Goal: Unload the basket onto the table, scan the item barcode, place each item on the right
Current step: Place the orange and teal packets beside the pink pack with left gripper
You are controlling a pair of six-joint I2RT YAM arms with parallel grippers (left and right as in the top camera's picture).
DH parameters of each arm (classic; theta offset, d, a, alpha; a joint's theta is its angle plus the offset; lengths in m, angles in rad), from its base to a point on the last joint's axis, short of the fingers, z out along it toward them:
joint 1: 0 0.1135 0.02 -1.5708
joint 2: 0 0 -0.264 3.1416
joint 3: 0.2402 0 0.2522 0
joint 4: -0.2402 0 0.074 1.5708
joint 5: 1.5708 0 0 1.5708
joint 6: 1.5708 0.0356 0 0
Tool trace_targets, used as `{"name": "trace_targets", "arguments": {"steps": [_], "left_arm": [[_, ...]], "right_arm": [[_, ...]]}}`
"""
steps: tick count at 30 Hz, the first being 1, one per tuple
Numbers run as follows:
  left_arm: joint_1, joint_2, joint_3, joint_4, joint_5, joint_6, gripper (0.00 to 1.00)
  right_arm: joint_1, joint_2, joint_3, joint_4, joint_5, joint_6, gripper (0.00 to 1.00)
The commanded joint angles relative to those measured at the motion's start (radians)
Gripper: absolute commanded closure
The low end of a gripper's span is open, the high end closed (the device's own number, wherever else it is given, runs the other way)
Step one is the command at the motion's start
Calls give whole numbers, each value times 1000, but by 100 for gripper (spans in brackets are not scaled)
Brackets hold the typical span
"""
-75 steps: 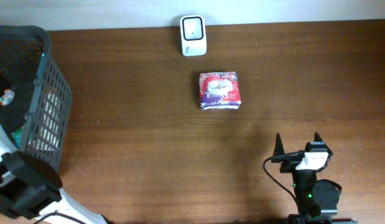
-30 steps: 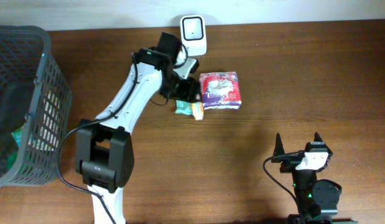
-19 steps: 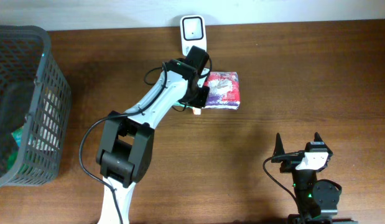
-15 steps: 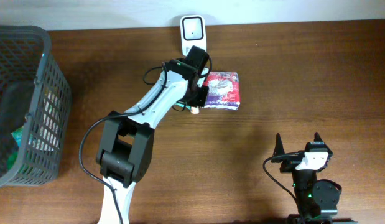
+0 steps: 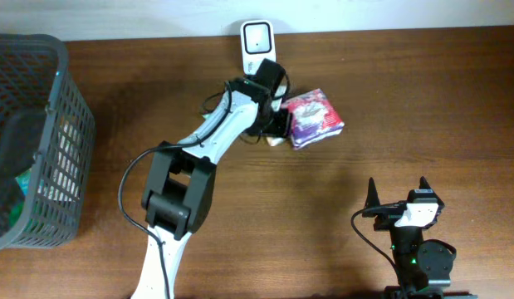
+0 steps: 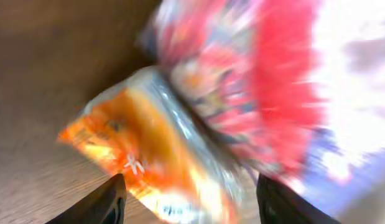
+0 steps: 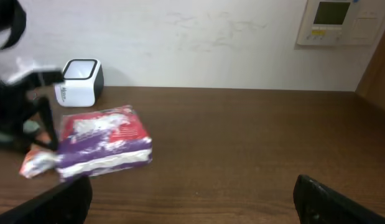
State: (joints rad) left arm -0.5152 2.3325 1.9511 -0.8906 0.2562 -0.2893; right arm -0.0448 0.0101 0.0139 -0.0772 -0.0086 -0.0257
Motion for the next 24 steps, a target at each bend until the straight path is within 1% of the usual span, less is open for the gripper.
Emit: {"name": "trace_targets", "arguments": {"steps": [1, 2, 4, 6, 7, 8, 9, 10, 11, 13, 14, 16, 18, 21, 23, 24], "left_arm": [[-1, -5, 193, -71, 122, -1, 36], [6, -5, 249, -115, 80, -1, 35], [47, -5, 347, -211, -132, -1, 35], [106, -4, 358, -286, -352, -1, 35], [148, 8, 354, -327, -404, 0, 35], [175, 24, 353, -349, -401, 3, 36], [206, 50, 353, -377, -397, 3, 53], [224, 81, 353, -387, -359, 17, 71], [231, 115, 353, -386, -298, 56, 67], [231, 157, 353, -372, -297, 56, 65], [231, 170, 353, -364, -297, 56, 67], [223, 179, 353, -353, -277, 56, 76], [198, 179, 353, -374, -200, 60, 80], [154, 179, 360, -435, -192, 60, 83], [153, 178, 410, -490, -192, 59, 86], [153, 176, 459, -533, -192, 59, 95]], "right_arm": [[6, -6, -8, -1, -2, 8, 1], [6, -6, -8, -1, -2, 8, 1], [6, -6, -8, -1, -2, 8, 1], [6, -6, -8, -1, -2, 8, 1], [6, -6, -8, -1, -2, 8, 1], [6, -6, -8, -1, -2, 8, 1], [6, -6, -8, -1, -2, 8, 1], [6, -6, -8, -1, -2, 8, 1], [6, -6, -8, -1, -2, 8, 1], [6, -6, -8, -1, -2, 8, 1], [6, -6, -8, -1, -2, 8, 1], [6, -6, -8, -1, -2, 8, 1], [6, -6, -8, -1, -2, 8, 1], [6, -6, -8, -1, -2, 8, 1], [6, -6, -8, -1, -2, 8, 1], [6, -6, -8, -1, -2, 8, 1]]}}
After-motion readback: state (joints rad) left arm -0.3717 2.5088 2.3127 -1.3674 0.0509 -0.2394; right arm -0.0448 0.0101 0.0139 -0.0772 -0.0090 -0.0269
